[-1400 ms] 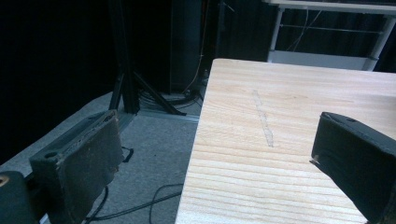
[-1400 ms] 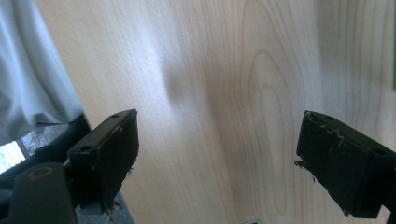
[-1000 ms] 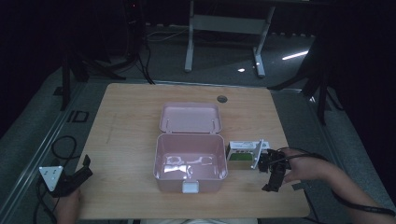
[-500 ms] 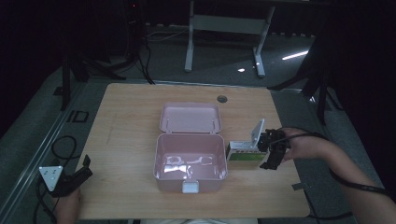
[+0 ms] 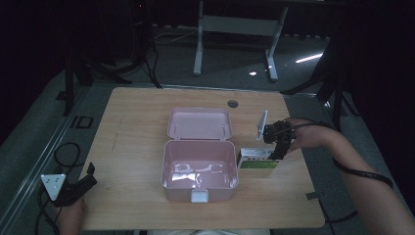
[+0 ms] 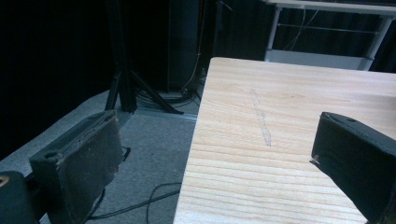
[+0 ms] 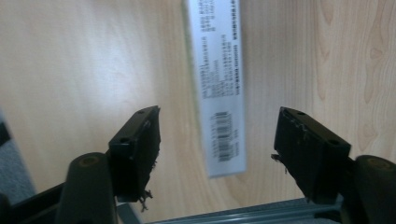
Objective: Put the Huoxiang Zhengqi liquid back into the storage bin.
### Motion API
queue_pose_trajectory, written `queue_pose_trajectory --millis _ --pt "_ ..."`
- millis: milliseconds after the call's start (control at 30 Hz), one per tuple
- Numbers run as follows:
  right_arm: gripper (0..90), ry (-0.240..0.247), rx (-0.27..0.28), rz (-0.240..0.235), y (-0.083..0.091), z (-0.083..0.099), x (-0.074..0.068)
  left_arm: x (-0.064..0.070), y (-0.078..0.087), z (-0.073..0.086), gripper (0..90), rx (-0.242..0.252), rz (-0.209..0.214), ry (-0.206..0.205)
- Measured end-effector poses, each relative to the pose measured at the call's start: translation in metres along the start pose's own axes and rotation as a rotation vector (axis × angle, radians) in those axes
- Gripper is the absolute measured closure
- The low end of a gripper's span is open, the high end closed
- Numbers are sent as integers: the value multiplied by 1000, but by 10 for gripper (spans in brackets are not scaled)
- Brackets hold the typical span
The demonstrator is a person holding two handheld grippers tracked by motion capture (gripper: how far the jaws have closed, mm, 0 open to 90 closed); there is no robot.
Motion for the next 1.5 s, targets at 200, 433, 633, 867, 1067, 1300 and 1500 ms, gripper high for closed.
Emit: queue_pose_trajectory --millis 200,433,633,867,1067,1300,1500 --pt "376 20 -19 -34 -20 -10 7 0 0 0 21 -2 1 -1" --pt "446 24 -27 -69 -38 -18 12 0 0 0 21 -2 2 -1" --pt "511 31 -31 -70 -50 -20 13 0 0 0 21 -1 2 -3" --pt "599 38 -46 -85 -58 -22 12 0 0 0 21 0 1 -5" --pt "617 29 -71 -110 -57 -22 13 0 0 0 21 0 4 1" --pt "618 0 -53 -130 -46 -20 14 0 0 0 21 -1 2 -1" --pt "619 -16 -81 -153 -29 -18 8 0 0 0 21 -2 1 0"
Point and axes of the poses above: each handheld gripper's, and its own axes: y roughly backward along the jaws, z roughly out of its underside, x roughly to its right, the point moved 2 cm from there along -y, roughly forward along the jaws, and after that the axes turned 2 degrees about y, right-handed, at the moved point
